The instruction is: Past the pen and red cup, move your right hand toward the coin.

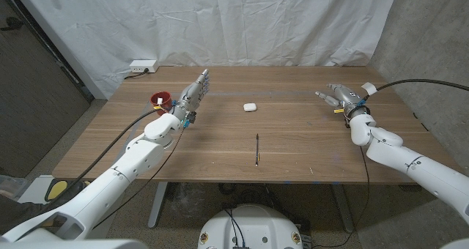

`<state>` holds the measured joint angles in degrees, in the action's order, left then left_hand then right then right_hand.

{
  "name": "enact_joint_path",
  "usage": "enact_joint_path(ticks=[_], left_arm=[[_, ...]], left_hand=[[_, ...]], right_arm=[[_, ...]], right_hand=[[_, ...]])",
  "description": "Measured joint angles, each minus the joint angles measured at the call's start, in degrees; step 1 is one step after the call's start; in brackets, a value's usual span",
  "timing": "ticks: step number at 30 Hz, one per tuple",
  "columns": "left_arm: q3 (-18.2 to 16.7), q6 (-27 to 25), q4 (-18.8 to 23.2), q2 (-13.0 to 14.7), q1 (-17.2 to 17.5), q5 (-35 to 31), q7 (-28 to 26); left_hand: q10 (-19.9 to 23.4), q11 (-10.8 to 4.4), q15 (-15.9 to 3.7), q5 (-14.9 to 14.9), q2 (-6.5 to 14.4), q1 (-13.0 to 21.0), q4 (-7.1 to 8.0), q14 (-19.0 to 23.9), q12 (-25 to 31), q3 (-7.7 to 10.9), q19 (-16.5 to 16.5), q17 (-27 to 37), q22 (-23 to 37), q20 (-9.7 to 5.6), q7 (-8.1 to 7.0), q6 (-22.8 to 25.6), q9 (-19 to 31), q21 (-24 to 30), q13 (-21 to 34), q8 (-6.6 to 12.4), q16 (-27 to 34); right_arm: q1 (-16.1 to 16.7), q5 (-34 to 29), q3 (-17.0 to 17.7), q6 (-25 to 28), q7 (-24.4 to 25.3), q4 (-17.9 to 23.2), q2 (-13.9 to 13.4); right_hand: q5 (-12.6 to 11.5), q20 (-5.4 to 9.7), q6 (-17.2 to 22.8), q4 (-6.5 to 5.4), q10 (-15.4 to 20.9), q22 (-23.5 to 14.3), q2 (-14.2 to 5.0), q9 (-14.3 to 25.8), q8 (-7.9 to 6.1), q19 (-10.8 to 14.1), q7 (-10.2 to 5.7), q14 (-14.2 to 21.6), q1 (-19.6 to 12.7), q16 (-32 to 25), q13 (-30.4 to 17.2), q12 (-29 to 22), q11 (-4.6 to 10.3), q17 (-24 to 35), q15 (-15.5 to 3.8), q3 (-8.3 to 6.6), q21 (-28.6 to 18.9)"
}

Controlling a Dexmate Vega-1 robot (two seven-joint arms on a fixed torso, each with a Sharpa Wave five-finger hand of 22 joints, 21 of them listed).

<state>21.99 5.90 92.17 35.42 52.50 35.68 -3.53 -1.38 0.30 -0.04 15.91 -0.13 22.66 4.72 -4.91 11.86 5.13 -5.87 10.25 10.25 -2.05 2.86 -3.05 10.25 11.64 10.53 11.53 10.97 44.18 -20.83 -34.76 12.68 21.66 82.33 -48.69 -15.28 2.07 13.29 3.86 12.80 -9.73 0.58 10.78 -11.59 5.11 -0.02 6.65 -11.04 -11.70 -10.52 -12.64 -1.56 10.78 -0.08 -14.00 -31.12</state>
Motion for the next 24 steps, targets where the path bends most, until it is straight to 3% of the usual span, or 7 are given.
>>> enact_joint_path(ticks=[24], left_arm=[[-0.72,2.65,-0.88,-0.55,1.07,0.22,-0.05]], left_hand=[[0.30,-0.31,0.26,-0.03,0.22,0.22,-0.07,0.26,0.00,-0.07,0.33,0.00,0.00,0.33,0.10,0.51,0.27,0.00,0.00,0.00,0.00]], right_arm=[[-2.30,-0.09,-2.71,1.90,-1.52,-2.35,1.40]], right_hand=[[0.00,0.08,-0.83,0.49,-1.37,0.00,-0.02,0.00,0.45,0.69,-0.38,0.31,-0.02,0.00,0.00,0.45,0.33,0.00,0.31,0.00,0.63]])
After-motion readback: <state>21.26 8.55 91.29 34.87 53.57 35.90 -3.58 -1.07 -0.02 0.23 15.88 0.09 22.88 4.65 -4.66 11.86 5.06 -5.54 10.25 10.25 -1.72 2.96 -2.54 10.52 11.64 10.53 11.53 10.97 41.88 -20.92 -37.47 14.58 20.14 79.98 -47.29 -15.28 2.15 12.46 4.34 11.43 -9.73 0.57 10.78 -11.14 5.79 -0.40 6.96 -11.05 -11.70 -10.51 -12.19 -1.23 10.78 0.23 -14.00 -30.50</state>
